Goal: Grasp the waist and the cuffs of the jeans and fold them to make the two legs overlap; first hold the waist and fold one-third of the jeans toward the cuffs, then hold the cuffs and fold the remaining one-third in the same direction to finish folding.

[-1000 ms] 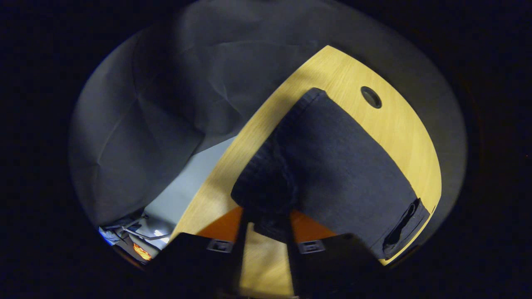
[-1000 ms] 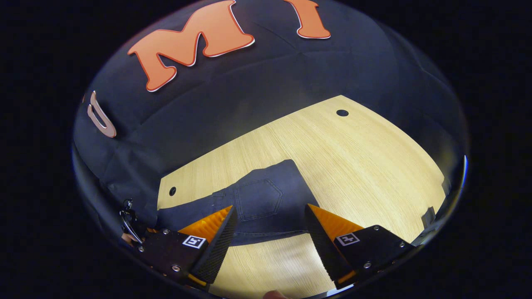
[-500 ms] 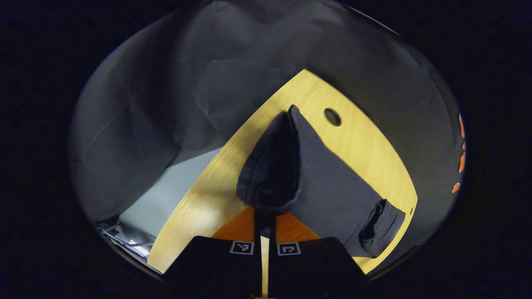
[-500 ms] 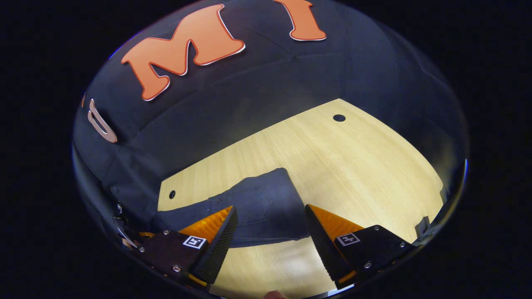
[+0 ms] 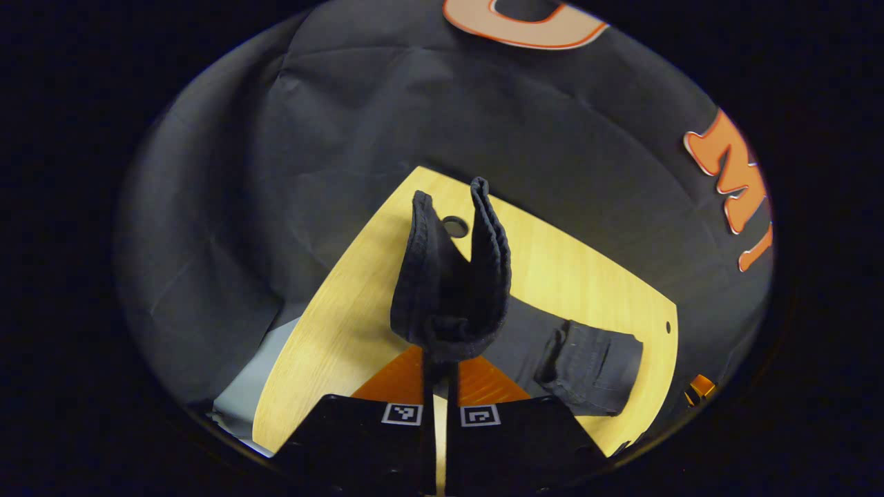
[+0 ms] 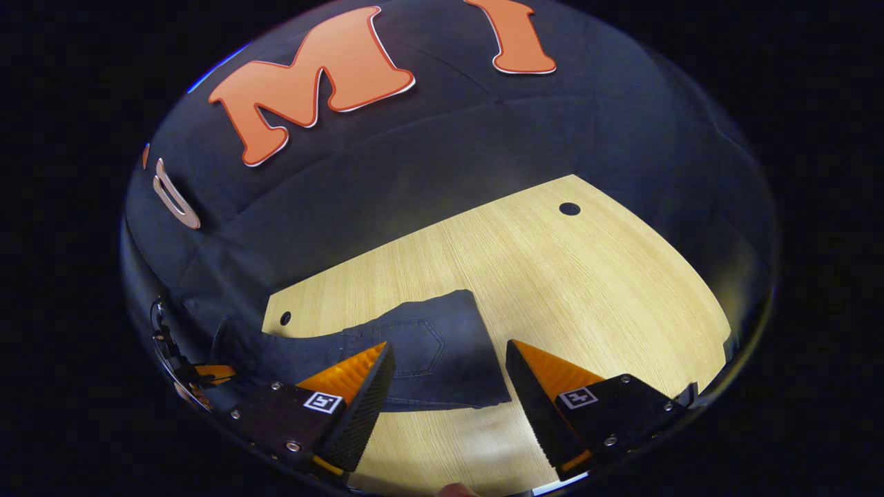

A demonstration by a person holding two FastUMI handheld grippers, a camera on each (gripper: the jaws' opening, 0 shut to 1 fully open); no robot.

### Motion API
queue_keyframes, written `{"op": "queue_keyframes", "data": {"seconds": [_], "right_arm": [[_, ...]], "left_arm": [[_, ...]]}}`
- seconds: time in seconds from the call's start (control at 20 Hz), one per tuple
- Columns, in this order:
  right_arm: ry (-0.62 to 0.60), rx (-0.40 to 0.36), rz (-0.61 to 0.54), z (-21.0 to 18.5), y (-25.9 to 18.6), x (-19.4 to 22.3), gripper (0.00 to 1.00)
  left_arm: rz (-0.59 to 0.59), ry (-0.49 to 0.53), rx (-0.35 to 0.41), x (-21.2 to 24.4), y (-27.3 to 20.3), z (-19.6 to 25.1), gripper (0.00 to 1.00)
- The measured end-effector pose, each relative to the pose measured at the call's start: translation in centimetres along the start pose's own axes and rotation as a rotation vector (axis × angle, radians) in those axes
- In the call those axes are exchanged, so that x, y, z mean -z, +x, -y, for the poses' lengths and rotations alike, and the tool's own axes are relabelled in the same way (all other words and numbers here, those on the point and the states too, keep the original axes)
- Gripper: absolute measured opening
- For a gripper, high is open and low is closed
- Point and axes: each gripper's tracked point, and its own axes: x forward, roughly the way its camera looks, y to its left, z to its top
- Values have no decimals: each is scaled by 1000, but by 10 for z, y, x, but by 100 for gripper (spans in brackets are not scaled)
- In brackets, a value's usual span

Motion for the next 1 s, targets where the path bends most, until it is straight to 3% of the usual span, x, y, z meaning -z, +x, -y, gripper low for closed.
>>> {"op": "queue_keyframes", "data": {"seconds": [0.2, 0.5, 1.0], "right_arm": [[-30, -14, 22, 11, -2, -7, 98], [-74, -45, 78, 22, -7, -23, 98], [-134, -66, 86, 48, -9, -29, 98]], "left_arm": [[44, 63, 62, -12, -43, 24, 6], [84, 169, 145, -9, -65, 112, 6], [54, 330, 223, 28, -60, 244, 6]]}}
